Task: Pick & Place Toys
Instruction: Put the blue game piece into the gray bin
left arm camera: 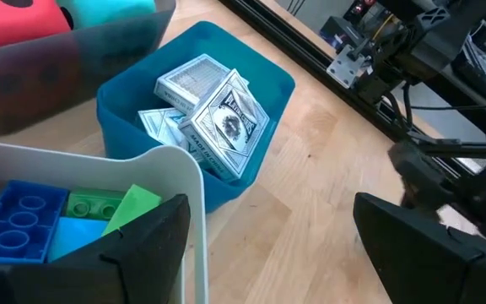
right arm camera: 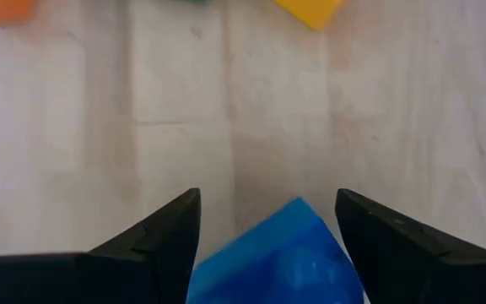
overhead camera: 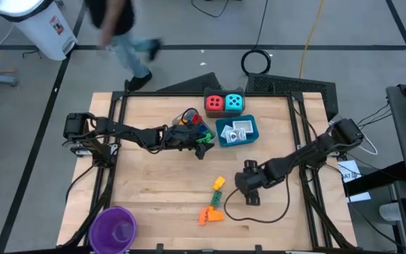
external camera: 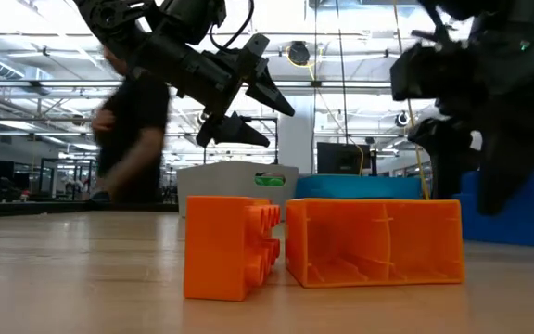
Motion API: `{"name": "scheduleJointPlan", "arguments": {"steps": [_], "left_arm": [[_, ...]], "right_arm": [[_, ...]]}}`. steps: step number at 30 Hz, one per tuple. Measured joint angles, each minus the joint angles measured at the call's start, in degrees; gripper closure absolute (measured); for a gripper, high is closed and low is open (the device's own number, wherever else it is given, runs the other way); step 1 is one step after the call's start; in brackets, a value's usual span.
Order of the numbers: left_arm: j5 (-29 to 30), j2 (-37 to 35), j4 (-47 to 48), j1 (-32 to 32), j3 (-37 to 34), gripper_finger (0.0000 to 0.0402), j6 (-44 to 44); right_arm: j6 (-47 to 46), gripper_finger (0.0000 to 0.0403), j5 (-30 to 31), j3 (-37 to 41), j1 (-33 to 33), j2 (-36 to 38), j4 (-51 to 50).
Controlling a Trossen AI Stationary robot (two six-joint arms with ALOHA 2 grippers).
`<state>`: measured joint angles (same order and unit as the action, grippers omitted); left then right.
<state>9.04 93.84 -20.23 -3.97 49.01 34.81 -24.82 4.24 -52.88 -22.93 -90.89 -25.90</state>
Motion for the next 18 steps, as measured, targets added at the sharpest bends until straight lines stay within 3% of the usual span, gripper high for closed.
{"name": "scheduleJointPlan", "arguments": {"steps": [6, 11, 18], "left_arm": [[0.0, 0.0, -0.1, 0.0, 0.0, 0.0064, -0.02], [0.02, 0.0, -0.67, 0.0, 0.0, 0.0064, -0.02], [0.0, 0.0, -0.72, 0.0, 0.0, 0.0064, -0.02]], "right_arm": [[-2.61, 0.0174, 0.43, 0.0, -0.43, 3.48, -0.16], [-10.03, 0.0192, 0.39, -0.02, -1.04, 6.6, -6.46], [-14.33, 0.0203, 5.19, 0.25, -3.0, 7.34, -10.26]]}}
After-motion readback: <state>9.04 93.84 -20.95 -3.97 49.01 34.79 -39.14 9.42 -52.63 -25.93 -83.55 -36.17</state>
